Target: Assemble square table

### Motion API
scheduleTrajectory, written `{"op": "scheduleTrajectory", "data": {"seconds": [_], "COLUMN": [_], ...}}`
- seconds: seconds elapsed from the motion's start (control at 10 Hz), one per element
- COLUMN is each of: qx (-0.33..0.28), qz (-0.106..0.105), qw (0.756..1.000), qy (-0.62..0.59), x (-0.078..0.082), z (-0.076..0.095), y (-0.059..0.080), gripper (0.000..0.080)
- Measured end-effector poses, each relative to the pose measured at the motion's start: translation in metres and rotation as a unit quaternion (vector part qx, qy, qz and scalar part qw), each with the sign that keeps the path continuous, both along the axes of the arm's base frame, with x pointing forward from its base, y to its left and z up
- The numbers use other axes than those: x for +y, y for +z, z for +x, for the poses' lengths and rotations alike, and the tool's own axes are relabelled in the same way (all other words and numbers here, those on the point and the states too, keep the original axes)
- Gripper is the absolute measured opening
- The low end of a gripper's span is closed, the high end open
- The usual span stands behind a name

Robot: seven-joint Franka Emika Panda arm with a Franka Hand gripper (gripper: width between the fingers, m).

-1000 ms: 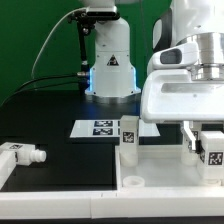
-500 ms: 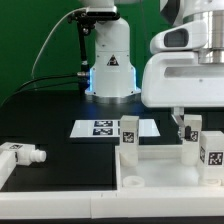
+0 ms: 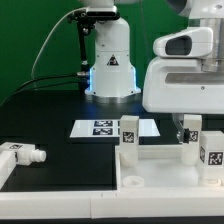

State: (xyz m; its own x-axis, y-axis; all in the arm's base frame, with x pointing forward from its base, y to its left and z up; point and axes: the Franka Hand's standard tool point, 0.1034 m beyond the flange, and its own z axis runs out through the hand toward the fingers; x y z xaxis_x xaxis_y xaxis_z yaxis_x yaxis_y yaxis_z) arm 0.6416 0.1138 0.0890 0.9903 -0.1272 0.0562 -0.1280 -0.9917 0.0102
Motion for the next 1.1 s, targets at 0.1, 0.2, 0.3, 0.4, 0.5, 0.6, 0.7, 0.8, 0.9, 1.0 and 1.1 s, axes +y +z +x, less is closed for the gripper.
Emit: {"op": "scheduleTrajectory", "data": {"seconds": [0.1,0.2,0.3,0.4,0.5,0.6,0.7,0.8,0.9,1.0,1.1], "qx": [-0.002,-0.003,-0.003,-0.003,-0.004,-0.004,-0.005,-0.006,-0.012,-0.018,-0.019], "qz": [0.001,0.001,0.001,0.003,0.006,0.008,0.01,0.011,0.014,0.015,0.015], "qw": [1.0,1.0,1.0,0.998,0.994,0.99,0.983,0.976,0.957,0.929,0.904], "qy": [-0.008,-0.019,-0.025,-0.065,-0.106,-0.138,-0.183,-0.215,-0.29,-0.368,-0.428], "x": [0.001,0.0003,0.0,0.0003,0.0002,0.0002,0.0,-0.0005,-0.0009,-0.0011,-0.0009], "z": [0.0008,0.0009,0.0009,0.0008,0.0008,0.0007,0.0008,0.0007,0.001,0.0004,0.0], "y": [0.0005,0.0003,0.0003,0.0001,0.0001,-0.0001,-0.0001,-0.0005,-0.0012,-0.0013,-0.0012], "gripper": [0.0649,0.0522,0.0522,0.0386,0.0282,0.0282,0.0282,0.0282,0.0282,0.0282,0.0282]}}
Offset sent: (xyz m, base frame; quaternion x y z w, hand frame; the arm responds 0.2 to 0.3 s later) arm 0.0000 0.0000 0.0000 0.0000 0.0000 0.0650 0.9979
